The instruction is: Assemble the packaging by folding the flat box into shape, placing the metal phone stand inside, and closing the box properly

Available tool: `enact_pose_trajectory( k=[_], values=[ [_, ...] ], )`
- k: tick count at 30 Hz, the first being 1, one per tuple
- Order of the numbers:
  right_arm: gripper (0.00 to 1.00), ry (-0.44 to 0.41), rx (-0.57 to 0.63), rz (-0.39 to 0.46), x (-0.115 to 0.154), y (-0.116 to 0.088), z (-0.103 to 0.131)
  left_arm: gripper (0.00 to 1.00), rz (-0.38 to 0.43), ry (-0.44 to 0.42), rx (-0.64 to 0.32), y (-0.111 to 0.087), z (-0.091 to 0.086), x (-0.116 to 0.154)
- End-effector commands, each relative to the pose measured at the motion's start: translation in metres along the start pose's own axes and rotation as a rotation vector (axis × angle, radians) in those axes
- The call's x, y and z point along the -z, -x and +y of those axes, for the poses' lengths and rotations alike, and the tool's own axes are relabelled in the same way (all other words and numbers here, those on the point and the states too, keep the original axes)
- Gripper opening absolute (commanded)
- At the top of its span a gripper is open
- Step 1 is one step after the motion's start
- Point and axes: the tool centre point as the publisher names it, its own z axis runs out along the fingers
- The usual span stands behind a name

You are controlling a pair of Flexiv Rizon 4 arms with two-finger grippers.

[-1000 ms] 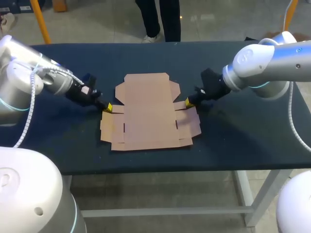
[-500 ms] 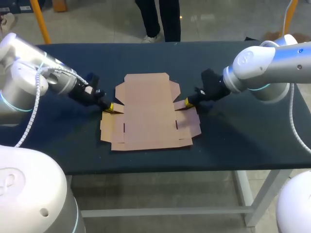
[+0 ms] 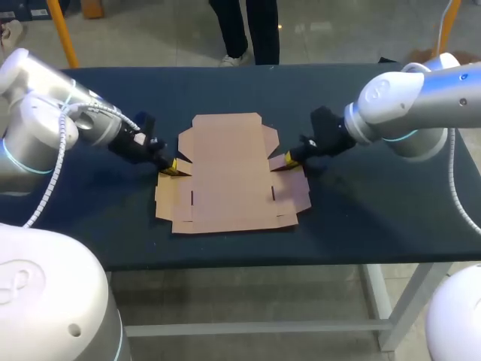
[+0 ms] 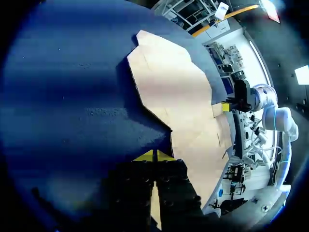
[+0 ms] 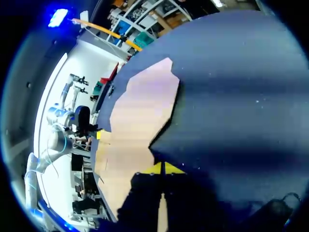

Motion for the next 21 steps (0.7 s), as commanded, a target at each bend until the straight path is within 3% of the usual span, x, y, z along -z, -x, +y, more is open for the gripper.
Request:
enact_pose_trajectory(
  k=[1,21],
  values=[
    [0.00,0.000,0.007,-0.007,-0.001,-0.005,-0.002,0.00,-0.011,0.003,0.005,-0.003,0.000,0.001],
    [0.00,-0.019,0.016,-0.058,-0.007,-0.013,-0.002,0.00,-0.083,-0.010,0.035,-0.013,0.003,0.003]
  ],
)
